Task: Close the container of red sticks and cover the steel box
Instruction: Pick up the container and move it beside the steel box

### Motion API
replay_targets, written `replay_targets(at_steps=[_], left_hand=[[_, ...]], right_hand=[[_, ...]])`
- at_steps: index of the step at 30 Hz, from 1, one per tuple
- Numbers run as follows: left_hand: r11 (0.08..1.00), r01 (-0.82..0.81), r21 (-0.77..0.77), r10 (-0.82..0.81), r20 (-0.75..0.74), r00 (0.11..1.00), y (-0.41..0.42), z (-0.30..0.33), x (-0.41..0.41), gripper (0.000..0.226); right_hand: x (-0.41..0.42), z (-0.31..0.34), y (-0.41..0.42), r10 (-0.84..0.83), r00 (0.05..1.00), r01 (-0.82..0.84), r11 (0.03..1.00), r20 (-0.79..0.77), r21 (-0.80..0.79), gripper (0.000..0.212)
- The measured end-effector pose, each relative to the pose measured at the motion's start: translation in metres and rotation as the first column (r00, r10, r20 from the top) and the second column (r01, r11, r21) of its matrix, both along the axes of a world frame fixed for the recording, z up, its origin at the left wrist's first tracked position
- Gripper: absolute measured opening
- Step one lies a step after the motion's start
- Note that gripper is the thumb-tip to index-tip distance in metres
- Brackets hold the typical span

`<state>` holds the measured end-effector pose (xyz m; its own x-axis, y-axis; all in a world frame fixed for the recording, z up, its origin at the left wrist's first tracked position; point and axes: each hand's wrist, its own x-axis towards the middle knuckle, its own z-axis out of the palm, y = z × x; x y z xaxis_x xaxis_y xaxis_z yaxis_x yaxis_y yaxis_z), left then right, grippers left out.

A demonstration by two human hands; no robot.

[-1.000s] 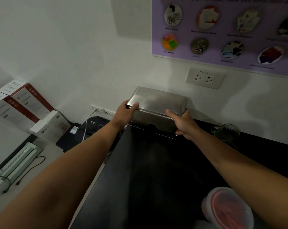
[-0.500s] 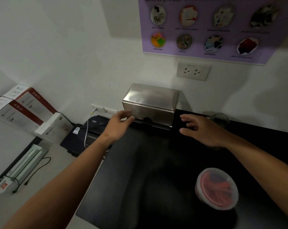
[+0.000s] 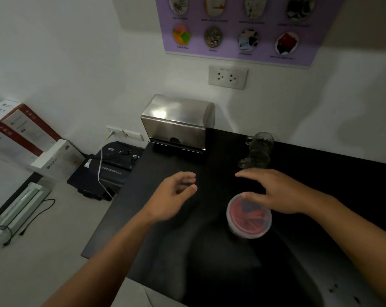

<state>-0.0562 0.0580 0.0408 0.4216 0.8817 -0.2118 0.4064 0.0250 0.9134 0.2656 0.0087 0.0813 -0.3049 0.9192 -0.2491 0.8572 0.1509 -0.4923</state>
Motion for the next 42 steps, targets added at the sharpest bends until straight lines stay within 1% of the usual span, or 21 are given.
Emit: replay_targets(at_steps=[4, 8, 11, 14, 15, 16, 18, 20, 23, 28, 32, 37, 42], left_hand=[[0.996, 0.078, -0.045, -0.079, -0.031, 0.996, -0.034, -0.018, 0.033, 0.043], [0.993, 0.104, -0.052, -0.108, -0.065, 0.992, -0.059, -0.029, 0.059, 0.059], [0.993, 0.110, -0.040, -0.113, -0.075, 0.991, -0.074, -0.036, 0.073, 0.074], [0.991, 0.121, -0.058, -0.123, -0.028, 0.992, -0.086, -0.042, 0.081, 0.087], [0.990, 0.127, -0.058, -0.128, -0.010, 0.992, -0.089, -0.042, 0.082, 0.087], [0.990, 0.135, -0.046, -0.134, 0.011, 0.991, -0.092, -0.041, 0.084, 0.081], [0.989, 0.148, 0.007, -0.149, 0.038, 0.988, -0.097, -0.036, 0.089, 0.068], [0.988, 0.147, 0.047, -0.150, 0.058, 0.987, -0.099, -0.034, 0.093, 0.063], [0.988, 0.139, 0.069, -0.144, 0.077, 0.987, -0.100, -0.036, 0.094, 0.067], [0.988, 0.121, 0.095, -0.124, 0.034, 0.992, -0.100, -0.041, 0.093, 0.075], [0.993, 0.093, 0.068, -0.095, 0.026, 0.995, -0.097, -0.042, 0.090, 0.082], [0.998, 0.052, 0.028, -0.054, 0.066, 0.996, -0.084, -0.042, 0.089, 0.080], [0.999, 0.054, 0.000, -0.054, 0.094, 0.994, -0.057, -0.045, 0.086, 0.077]], right_hand=[[0.008, -0.013, -0.030, -0.037, 0.999, 0.037, 0.999, -0.025, -0.005, 0.065], [0.013, -0.028, -0.055, -0.039, 0.999, 0.040, 0.997, 0.010, -0.064, 0.071], [0.020, -0.037, -0.071, -0.049, 0.999, 0.048, 0.993, -0.006, -0.104, 0.083], [0.024, -0.045, -0.082, -0.084, 0.995, 0.076, 0.986, -0.051, -0.146, 0.100], [0.024, -0.048, -0.085, -0.094, 0.993, 0.082, 0.985, -0.069, -0.152, 0.104], [0.024, -0.050, -0.087, -0.105, 0.990, 0.091, 0.984, -0.090, -0.150, 0.107], [0.021, -0.054, -0.090, -0.128, 0.984, 0.110, 0.984, -0.124, -0.143, 0.110], [0.019, -0.056, -0.090, -0.142, 0.981, 0.122, 0.981, -0.133, -0.150, 0.110], [0.017, -0.055, -0.088, -0.147, 0.979, 0.123, 0.979, -0.144, -0.163, 0.111], [0.015, -0.057, -0.080, -0.147, 0.977, 0.121, 0.979, -0.157, -0.167, 0.110], [0.012, -0.067, -0.072, -0.149, 0.965, 0.118, 0.982, -0.217, -0.150, 0.110], [0.004, -0.080, -0.055, -0.185, 0.939, 0.155, 0.980, -0.289, -0.125, 0.107], [-0.004, -0.089, -0.031, -0.197, 0.926, 0.172, 0.980, -0.322, -0.105, 0.103]])
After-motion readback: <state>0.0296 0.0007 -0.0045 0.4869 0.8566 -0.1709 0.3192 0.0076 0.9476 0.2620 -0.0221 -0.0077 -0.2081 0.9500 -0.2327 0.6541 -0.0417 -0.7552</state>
